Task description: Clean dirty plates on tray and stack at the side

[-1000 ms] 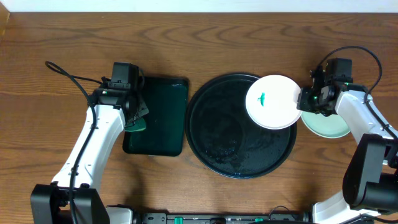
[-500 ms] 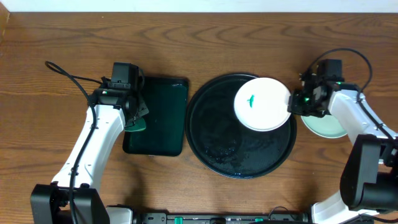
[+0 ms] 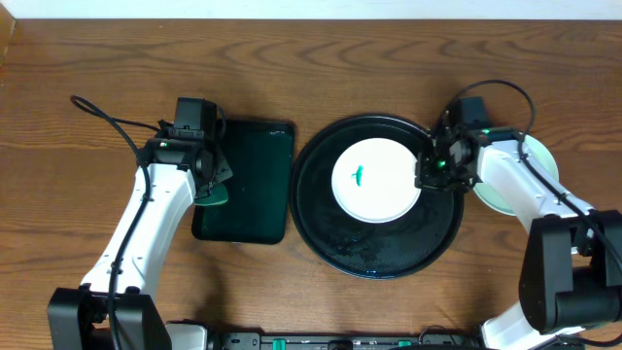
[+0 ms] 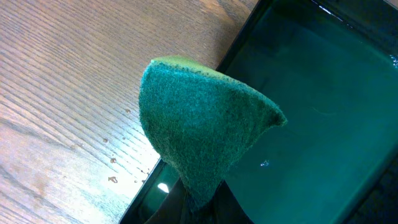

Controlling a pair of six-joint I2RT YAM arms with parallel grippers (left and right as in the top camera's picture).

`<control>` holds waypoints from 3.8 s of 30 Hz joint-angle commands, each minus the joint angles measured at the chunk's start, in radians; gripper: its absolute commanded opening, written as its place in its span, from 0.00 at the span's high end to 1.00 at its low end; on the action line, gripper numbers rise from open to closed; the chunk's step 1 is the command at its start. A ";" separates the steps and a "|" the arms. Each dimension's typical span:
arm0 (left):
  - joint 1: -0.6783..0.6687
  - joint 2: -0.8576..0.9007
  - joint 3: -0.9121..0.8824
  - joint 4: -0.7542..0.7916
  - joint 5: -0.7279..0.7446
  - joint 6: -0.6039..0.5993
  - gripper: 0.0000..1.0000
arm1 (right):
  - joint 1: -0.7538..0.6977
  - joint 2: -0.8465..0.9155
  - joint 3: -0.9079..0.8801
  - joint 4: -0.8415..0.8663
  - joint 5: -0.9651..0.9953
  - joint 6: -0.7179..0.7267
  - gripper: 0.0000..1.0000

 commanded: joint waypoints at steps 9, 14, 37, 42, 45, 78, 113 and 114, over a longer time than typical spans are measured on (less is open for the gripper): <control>0.003 -0.013 -0.001 0.001 -0.009 -0.006 0.92 | 0.145 0.004 -0.015 -0.013 0.091 0.136 0.99; 0.003 -0.013 -0.001 0.001 -0.009 -0.006 0.92 | 0.191 0.004 -0.042 0.002 0.119 0.136 0.98; -0.040 0.007 -0.001 0.047 0.232 0.261 0.92 | 0.236 0.004 -0.074 0.059 0.119 0.136 0.68; -0.101 0.007 -0.001 0.062 0.235 0.295 0.92 | 0.245 0.004 -0.074 0.064 0.119 0.136 0.55; -0.123 0.007 -0.001 0.069 0.211 0.298 0.92 | 0.246 0.004 -0.074 0.063 0.119 0.136 0.54; -0.130 0.077 -0.004 0.094 0.209 0.297 0.92 | 0.246 0.004 -0.074 0.098 0.146 0.136 0.99; -0.130 0.086 -0.050 0.104 0.208 0.297 0.92 | 0.250 0.004 -0.074 0.077 0.186 0.064 0.99; -0.130 0.088 -0.056 0.106 0.208 0.297 0.93 | 0.250 0.004 -0.074 0.077 0.186 0.064 0.99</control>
